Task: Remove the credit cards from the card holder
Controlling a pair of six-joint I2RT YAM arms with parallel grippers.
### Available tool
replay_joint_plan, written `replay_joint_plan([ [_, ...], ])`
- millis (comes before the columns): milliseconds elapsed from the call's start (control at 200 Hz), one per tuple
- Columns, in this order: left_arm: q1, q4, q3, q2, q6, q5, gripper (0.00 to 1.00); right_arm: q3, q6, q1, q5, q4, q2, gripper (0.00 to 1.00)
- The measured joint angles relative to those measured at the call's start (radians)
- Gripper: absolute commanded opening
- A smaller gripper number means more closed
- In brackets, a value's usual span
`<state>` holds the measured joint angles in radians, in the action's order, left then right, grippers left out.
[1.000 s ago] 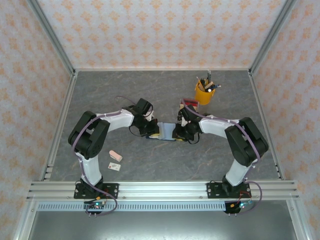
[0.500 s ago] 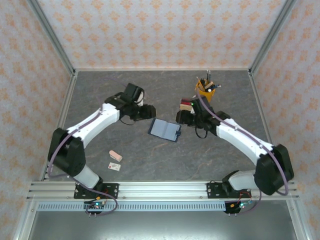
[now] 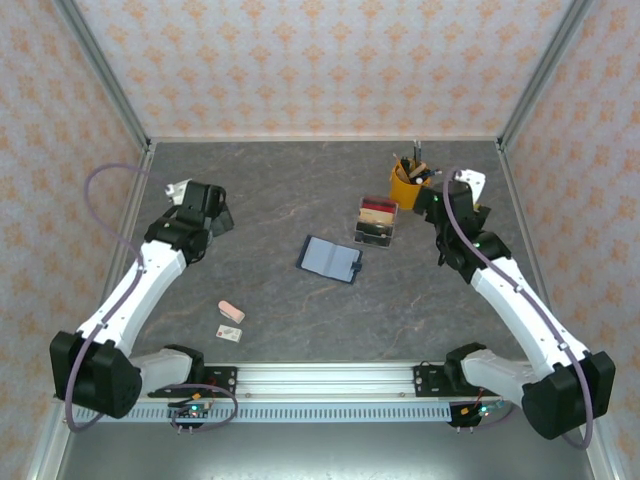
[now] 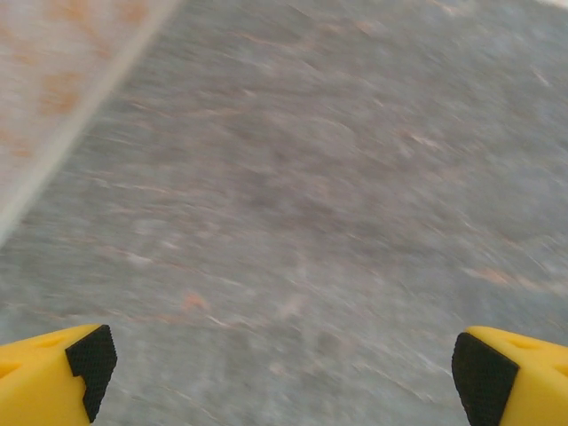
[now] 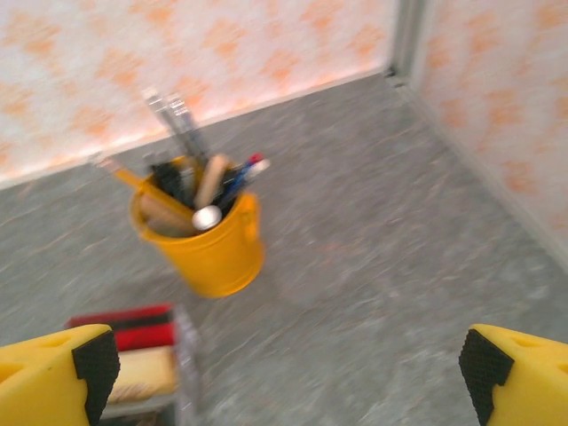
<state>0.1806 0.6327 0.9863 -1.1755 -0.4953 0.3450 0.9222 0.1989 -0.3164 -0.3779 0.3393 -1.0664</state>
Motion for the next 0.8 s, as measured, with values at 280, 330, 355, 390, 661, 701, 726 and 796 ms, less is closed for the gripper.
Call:
replay_joint_plan([
  [280, -0.084, -0.370, -0.303, 0.079, 0.113, 0.130, 1.00, -0.268, -0.048, 0.186, -0.072, -0.275, -0.026, 1.00],
  [330, -0.091, -0.433, -0.339, 0.077, 0.150, 0.133, 1.00, -0.316, -0.058, 0.200, -0.072, -0.336, -0.039, 1.00],
  [355, -0.094, -0.465, -0.356, 0.075, 0.167, 0.133, 1.00, -0.338, -0.064, 0.205, -0.072, -0.368, -0.050, 1.00],
  [390, -0.101, -0.507, -0.378, 0.073, 0.189, 0.129, 1.00, -0.368, -0.074, 0.209, -0.071, -0.420, -0.070, 1.00],
  [661, -0.129, -0.890, -0.545, -0.019, 0.367, 0.003, 1.00, -0.522, -0.175, 0.222, 0.001, -0.831, -0.268, 1.00],
  [701, -0.129, -0.949, -0.565, -0.040, 0.388, -0.024, 1.00, -0.522, -0.182, 0.222, 0.015, -0.871, -0.292, 1.00],
  [726, -0.129, -0.982, -0.576, -0.052, 0.399, -0.037, 1.00, -0.522, -0.187, 0.222, 0.026, -0.897, -0.306, 1.00],
  [796, -0.129, -1.065, -0.600, -0.084, 0.426, -0.074, 1.00, -0.524, -0.204, 0.222, 0.063, -0.958, -0.337, 1.00],
])
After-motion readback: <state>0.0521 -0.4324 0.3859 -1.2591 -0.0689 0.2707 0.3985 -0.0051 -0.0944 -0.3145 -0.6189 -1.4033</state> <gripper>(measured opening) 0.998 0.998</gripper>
